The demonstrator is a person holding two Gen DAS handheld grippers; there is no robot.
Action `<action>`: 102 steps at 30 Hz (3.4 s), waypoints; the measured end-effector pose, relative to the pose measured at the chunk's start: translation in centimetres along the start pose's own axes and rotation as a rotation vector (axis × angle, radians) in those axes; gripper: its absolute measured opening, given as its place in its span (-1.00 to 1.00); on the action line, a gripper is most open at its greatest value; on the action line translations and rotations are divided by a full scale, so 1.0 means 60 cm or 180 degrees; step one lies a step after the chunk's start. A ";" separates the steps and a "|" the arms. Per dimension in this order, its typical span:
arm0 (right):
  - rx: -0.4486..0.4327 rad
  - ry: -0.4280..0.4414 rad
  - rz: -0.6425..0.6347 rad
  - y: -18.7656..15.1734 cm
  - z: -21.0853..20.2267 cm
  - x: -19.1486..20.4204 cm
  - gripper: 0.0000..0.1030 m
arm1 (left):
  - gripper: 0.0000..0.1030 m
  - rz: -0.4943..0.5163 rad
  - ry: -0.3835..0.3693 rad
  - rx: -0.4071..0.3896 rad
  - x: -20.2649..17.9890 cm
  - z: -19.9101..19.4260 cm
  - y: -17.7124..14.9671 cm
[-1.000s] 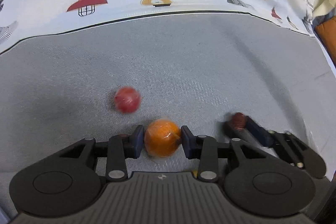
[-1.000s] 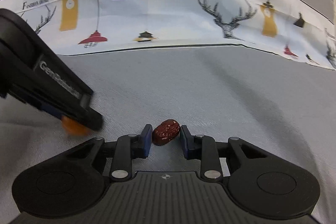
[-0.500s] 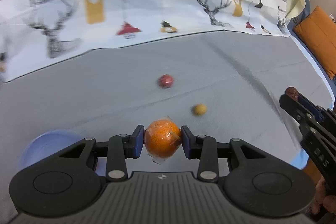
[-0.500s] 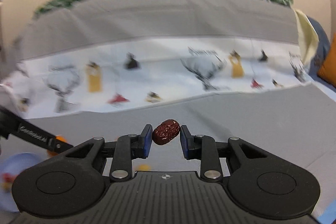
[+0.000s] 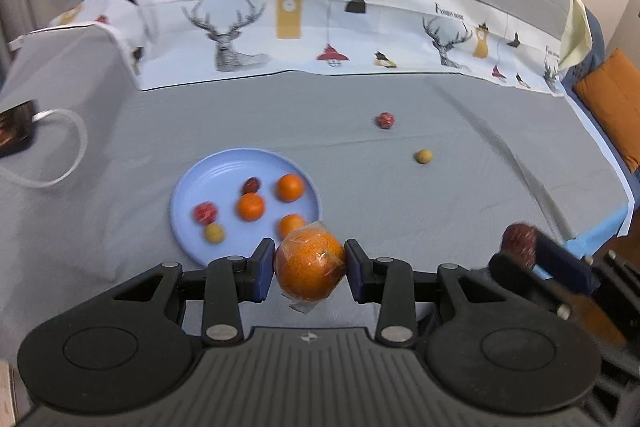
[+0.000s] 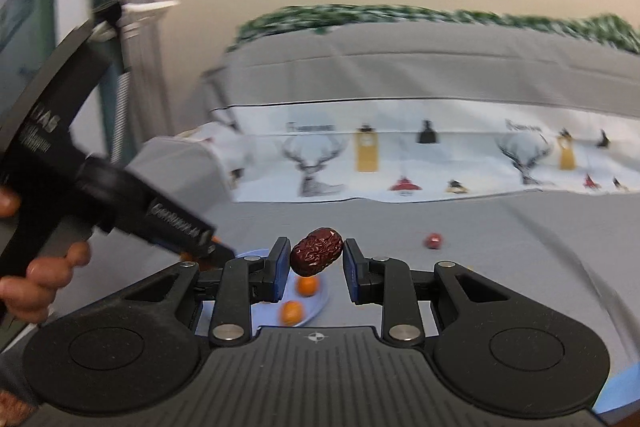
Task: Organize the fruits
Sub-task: 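Carry the wrapped mandarin and red date to the blue plate and release both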
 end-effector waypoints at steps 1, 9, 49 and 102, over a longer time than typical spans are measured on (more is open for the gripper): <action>-0.0016 0.0026 -0.0057 -0.002 -0.004 0.019 -0.42 | -0.20 -0.0024 0.0005 -0.0020 0.009 -0.010 -0.008; -0.0101 0.0145 -0.0391 0.006 -0.032 0.094 -0.42 | -0.20 -0.0187 0.0043 -0.0313 0.054 -0.082 -0.049; 0.0193 0.0272 -0.0334 -0.001 0.024 0.118 -0.42 | -0.20 -0.0579 0.0202 -0.0327 0.147 -0.086 -0.066; 0.1345 -0.0064 0.0225 -0.066 0.359 -0.063 0.98 | 0.99 -0.0094 0.0636 0.0470 0.113 0.273 0.064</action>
Point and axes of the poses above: each gripper's, at about its wrist camera, not at the fingertips, and z roughly the way its jaws point, x to its left, y to its top, the point moved 3 cm from there along z, roughly the way its jaws point, and after that the axes turned 13 degrees about y, right-handed, at the moved point
